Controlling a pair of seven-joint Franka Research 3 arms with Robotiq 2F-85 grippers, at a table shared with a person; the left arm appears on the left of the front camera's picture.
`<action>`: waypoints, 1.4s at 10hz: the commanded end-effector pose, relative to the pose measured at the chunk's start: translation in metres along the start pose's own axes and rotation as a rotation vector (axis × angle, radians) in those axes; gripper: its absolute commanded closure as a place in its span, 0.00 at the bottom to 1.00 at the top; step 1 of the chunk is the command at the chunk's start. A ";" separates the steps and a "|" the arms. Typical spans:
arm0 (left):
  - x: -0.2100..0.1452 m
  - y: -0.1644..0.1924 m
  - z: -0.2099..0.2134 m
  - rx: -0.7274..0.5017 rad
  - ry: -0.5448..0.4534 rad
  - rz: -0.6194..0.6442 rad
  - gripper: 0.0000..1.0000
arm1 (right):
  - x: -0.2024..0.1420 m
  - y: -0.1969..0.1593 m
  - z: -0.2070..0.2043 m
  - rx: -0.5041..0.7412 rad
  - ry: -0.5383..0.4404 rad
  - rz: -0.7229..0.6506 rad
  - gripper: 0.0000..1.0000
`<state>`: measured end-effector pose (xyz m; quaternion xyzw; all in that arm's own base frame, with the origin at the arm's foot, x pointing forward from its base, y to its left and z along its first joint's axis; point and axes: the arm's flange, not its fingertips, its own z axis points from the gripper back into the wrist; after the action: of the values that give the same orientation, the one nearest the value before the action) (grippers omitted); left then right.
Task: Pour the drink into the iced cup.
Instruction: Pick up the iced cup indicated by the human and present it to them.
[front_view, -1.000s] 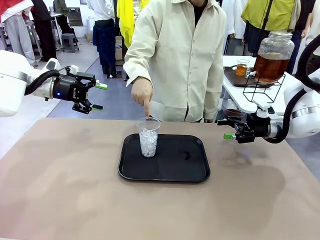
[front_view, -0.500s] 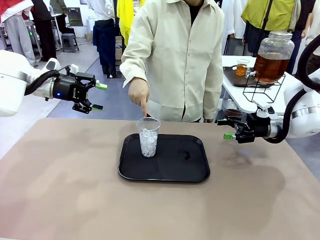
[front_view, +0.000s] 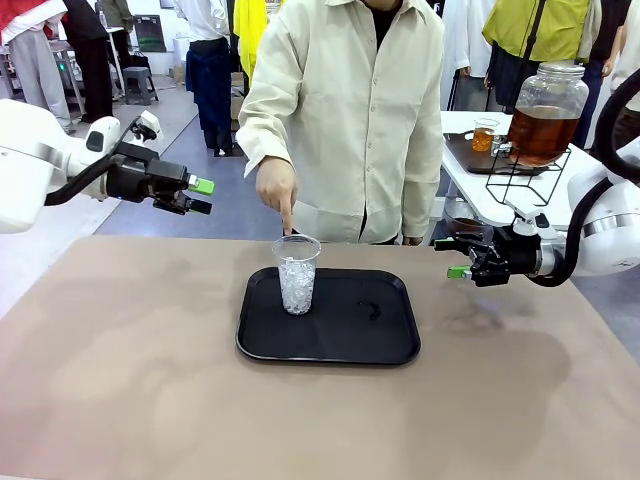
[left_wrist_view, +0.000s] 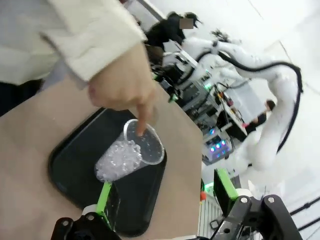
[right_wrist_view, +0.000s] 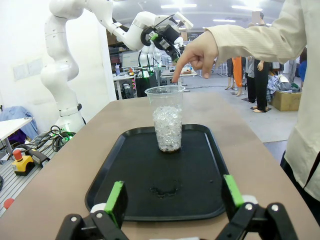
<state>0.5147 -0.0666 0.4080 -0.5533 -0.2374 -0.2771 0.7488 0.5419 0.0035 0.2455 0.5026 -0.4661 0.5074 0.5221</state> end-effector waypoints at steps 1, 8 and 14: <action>-0.011 -0.001 0.008 -0.031 0.044 -0.008 0.00 | 0.003 0.000 -0.002 0.002 0.003 -0.004 0.00; -0.015 0.011 -0.012 -0.023 -0.009 -0.460 0.00 | 0.003 0.000 -0.002 0.002 0.003 -0.004 0.00; -0.048 0.023 -0.038 0.048 -0.171 -0.825 0.00 | 0.003 0.000 -0.002 0.002 0.003 -0.004 0.00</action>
<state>0.5010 -0.0854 0.3566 -0.4175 -0.4869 -0.5031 0.5792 0.5419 0.0036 0.2456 0.5026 -0.4661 0.5075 0.5221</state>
